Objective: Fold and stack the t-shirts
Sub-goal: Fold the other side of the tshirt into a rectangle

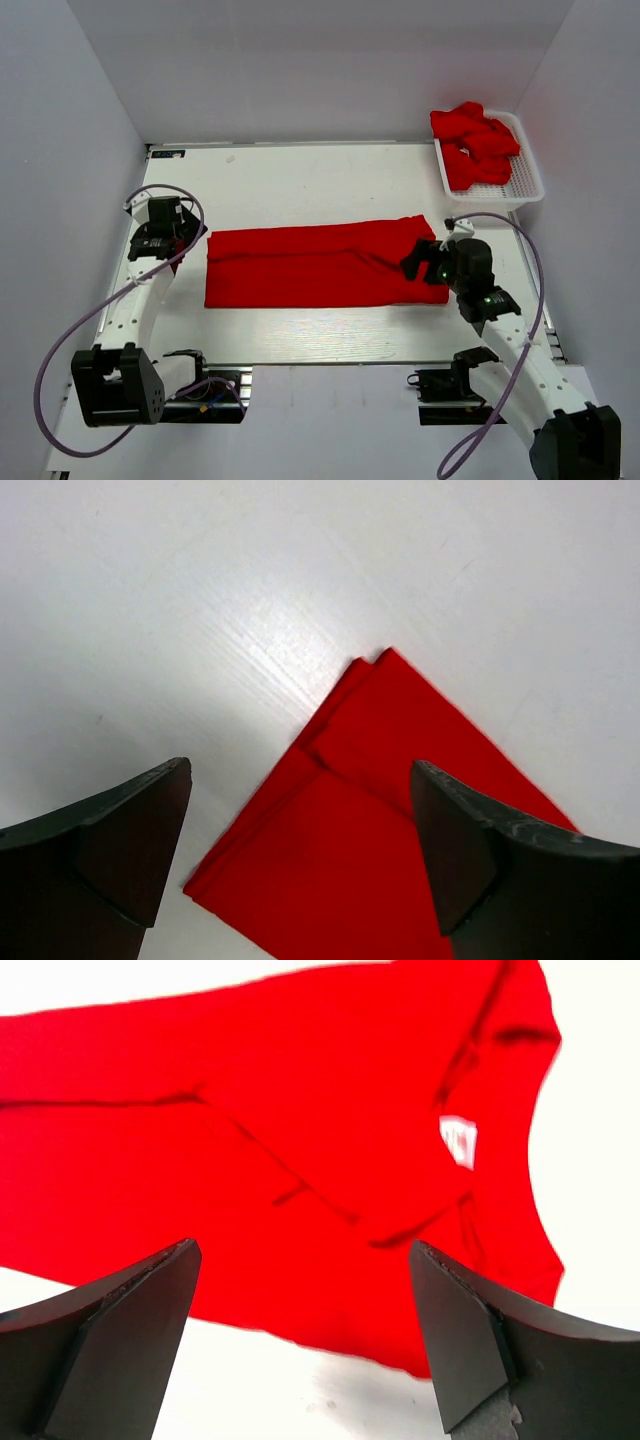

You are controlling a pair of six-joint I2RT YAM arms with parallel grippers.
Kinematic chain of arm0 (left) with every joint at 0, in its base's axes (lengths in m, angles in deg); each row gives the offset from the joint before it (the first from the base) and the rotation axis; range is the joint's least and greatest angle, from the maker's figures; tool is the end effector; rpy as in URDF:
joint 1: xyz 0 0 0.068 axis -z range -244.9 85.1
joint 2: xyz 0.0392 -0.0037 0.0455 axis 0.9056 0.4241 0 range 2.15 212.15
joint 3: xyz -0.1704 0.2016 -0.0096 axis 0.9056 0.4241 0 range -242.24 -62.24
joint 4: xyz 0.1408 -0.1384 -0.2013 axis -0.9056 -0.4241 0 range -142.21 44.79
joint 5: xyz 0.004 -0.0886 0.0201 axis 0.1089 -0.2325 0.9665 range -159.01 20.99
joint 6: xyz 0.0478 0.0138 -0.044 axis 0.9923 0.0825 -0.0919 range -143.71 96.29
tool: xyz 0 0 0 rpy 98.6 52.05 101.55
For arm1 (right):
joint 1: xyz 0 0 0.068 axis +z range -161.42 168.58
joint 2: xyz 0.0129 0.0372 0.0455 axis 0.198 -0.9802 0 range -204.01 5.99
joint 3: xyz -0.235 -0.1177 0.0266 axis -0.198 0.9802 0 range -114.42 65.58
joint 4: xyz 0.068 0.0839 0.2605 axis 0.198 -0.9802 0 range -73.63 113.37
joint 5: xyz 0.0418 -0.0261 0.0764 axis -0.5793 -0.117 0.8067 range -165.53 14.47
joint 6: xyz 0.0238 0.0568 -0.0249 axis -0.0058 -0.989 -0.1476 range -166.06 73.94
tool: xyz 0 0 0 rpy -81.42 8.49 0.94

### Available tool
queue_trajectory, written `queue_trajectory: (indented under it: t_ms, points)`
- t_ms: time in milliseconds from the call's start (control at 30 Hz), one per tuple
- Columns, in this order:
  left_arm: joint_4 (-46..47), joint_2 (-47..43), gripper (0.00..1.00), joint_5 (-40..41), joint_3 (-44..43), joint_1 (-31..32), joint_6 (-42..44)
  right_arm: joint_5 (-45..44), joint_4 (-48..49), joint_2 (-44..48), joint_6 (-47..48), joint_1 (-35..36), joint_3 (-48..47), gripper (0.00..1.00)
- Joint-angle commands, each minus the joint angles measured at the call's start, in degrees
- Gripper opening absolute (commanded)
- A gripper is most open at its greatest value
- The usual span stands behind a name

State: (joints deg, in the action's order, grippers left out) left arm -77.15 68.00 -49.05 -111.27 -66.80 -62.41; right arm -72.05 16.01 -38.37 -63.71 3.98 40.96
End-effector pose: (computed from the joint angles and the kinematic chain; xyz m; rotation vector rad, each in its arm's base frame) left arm 0.2689 0.0269 0.2336 -0.9625 2.1531 0.1133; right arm 0.2129 0.0619 0.2005 0.0020 2.0691 0.4203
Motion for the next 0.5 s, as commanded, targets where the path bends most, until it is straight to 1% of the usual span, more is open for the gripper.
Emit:
queue_trajectory:
  t_ms: [0, 67, 100, 133, 167, 200, 267, 333, 467]
  points:
    - [3.1, -1.2, 1.00, -2.6, -1.1, -0.3, 1.8, 2.5, 4.7, -3.0, 1.4, -0.2, -4.5, 0.90]
    - [6.9, 0.9, 1.00, -6.5, -1.1, 0.7, 4.1, 3.6, 6.4, -8.3, 2.8, 0.0, -5.7, 0.90]
    - [10.1, 3.5, 1.00, -10.7, -1.1, 0.7, 6.7, 3.5, 6.3, -9.9, 4.0, -0.1, -8.7, 0.90]
    - [11.1, 5.1, 1.00, -12.9, -1.8, 0.7, 7.2, 3.1, 6.0, -11.4, 4.5, -0.1, -9.8, 0.90]
    - [12.1, 6.8, 1.00, -17.3, -1.8, 0.7, 8.9, 2.5, 5.6, -15.8, 4.8, -0.2, -10.9, 0.90]
    - [14.3, 10.2, 1.00, -19.0, -2.5, 0.7, 9.4, 0.8, 5.1, -17.2, 4.6, -0.1, -13.5, 0.90]
    - [16.6, 13.2, 1.00, -24.2, -3.1, 1.3, 10.6, 0.1, 4.1, -21.8, 3.5, -0.1, -15.8, 0.90]
    - [18.8, 16.9, 1.00, -26.5, -3.1, 1.3, 11.1, -2.3, 3.2, -24.6, 2.4, -0.2, -17.4, 0.90]
    - [21.8, 20.7, 1.00, -30.2, -3.1, 1.8, 11.6, -8.3, 0.9, -30.1, 0.8, -0.3, -21.5, 0.90]
